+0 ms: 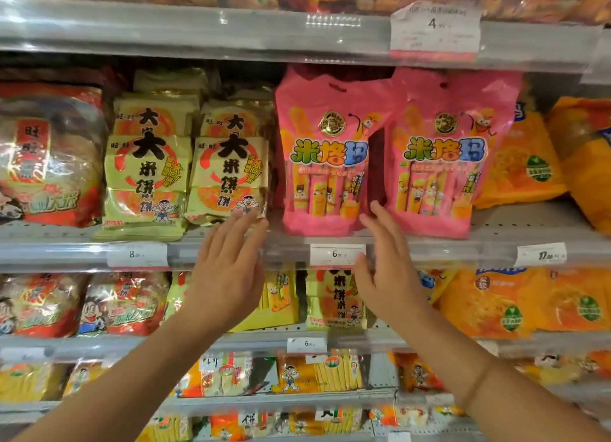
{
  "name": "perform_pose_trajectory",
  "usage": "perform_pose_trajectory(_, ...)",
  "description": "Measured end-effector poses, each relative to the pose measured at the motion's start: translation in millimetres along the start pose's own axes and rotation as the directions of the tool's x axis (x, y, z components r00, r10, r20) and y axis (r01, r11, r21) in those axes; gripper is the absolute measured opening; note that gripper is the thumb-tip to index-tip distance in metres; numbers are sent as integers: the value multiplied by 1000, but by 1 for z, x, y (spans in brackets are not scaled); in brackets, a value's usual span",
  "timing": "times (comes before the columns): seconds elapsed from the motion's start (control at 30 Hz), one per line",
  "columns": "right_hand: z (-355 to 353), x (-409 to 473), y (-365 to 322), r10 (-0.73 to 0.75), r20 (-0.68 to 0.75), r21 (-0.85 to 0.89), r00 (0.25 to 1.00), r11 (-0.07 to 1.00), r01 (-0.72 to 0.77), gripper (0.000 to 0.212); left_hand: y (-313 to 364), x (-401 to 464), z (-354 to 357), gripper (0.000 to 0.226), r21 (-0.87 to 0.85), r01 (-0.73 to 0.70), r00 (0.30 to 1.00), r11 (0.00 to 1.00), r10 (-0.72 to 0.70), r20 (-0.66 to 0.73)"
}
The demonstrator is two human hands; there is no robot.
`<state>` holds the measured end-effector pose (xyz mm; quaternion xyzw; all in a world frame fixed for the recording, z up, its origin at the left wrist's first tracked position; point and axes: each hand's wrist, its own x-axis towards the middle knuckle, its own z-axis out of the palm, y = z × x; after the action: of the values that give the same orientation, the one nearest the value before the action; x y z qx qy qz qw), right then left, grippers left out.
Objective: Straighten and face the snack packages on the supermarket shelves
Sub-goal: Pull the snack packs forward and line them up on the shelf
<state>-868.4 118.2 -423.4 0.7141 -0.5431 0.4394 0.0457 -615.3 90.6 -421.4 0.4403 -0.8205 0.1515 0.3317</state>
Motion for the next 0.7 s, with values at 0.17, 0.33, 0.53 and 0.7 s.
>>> perform_pose_trajectory(0.17, 27, -22, 6, -161, 136, -277, 978, 941, 194, 48, -35, -28, 15, 52, 186, 47, 996, 981, -61, 71)
perform_pose_trajectory(0.33, 45, -26, 10, -195, 83, -436, 977, 875, 211, 52, -45, -37, 29, 55, 200, -1, 1000, 980, 1, -1)
perform_pose_trajectory(0.53, 54, -30, 15, -228, 7, -461, 974, 863, 205, 62, -23, -85, 48, 50, 29, -64, 998, 998, 64, 6)
perform_pose_trajectory(0.7, 60, -37, 11, -198, -12, -479, 980, 861, 169, 76, -17, -134, 75, 69, -256, 472, 851, 844, -360, 382)
